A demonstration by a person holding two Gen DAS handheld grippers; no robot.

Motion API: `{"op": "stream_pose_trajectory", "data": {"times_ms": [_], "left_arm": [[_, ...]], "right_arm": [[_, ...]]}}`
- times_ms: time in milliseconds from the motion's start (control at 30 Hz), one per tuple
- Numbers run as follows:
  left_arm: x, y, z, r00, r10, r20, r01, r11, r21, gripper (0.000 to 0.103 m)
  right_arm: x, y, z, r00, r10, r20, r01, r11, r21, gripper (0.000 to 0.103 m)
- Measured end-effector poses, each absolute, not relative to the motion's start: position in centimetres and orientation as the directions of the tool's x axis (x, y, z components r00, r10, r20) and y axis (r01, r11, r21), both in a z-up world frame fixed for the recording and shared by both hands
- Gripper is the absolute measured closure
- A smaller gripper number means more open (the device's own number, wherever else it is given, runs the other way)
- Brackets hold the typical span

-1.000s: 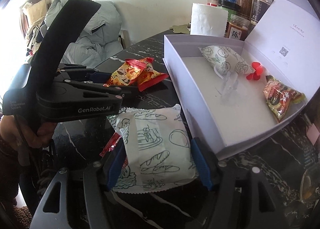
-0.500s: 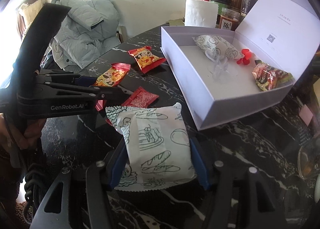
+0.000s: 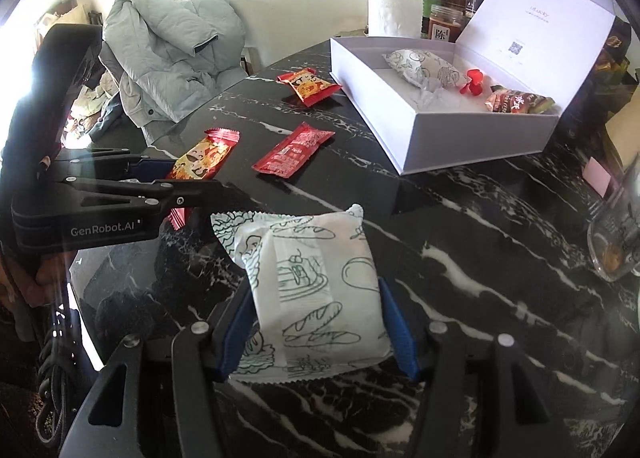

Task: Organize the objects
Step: 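Lift the red candy bag and white pouch and carry both toward the box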

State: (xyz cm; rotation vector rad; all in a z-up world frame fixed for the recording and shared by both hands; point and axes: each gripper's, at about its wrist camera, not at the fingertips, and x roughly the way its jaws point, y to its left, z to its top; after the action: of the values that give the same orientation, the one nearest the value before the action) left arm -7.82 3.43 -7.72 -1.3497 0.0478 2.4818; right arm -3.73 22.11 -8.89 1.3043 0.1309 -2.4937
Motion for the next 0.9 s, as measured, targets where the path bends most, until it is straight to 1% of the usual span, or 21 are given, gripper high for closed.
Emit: {"op": "stream_pose_trajectory", "data": {"times_ms": [200,267,333,433,600,667,700,800,900], "left_arm": [[-5.5,3.8,-8.0,-0.491,0.264,-0.83,-0.29,-0.948,-0.13,0.064],[-5.1,4.0,-8.2,-0.484,0.264,-0.834,-0.29,-0.948,-0.131,0.064],[-4.9,4.0,-8.3,-0.479,0.268,-0.836,-0.29,-0.947,-0.137,0.064],[-4.6,4.2,-8.3,-0.482,0.258,-0.837,-0.291,-0.949,-0.124,0.064],[-4.5,4.4,-8.3,-0.487,0.248,-0.837,-0.294,-0.949,-0.11,0.064],[-4.5,4.4,-8.3,-0.49,0.243,-0.837,-0.295,-0.95,-0.103,0.064],[-4.5,4.4,-8.3,-0.492,0.241,-0.837,-0.296,-0.95,-0.099,0.064],[-4.5,4.4,-8.4,-0.494,0.237,-0.836,-0.296,-0.951,-0.094,0.064],[-4.6,4.4,-8.4,-0.491,0.239,-0.837,-0.292,-0.951,-0.101,0.064]], "right_arm": [[-2.2,22.1,-9.1,-0.533,-0.267,-0.803,0.347,-0.934,0.081,0.039],[-2.2,22.2,-9.3,-0.532,-0.271,-0.802,0.347,-0.934,0.085,0.037],[-2.3,22.2,-9.7,-0.517,-0.281,-0.808,0.352,-0.931,0.098,0.031],[-2.4,22.1,-10.3,-0.514,-0.291,-0.807,0.357,-0.928,0.106,0.025],[-2.4,22.0,-10.5,-0.528,-0.291,-0.798,0.361,-0.927,0.099,0.022],[-2.4,22.0,-10.6,-0.538,-0.282,-0.795,0.355,-0.931,0.09,0.023],[-2.3,22.0,-10.5,-0.547,-0.278,-0.79,0.352,-0.932,0.084,0.037],[-2.4,21.9,-10.3,-0.545,-0.27,-0.794,0.348,-0.934,0.079,0.042],[-2.5,22.1,-10.2,-0.545,-0.27,-0.794,0.337,-0.938,0.087,0.043]]}}
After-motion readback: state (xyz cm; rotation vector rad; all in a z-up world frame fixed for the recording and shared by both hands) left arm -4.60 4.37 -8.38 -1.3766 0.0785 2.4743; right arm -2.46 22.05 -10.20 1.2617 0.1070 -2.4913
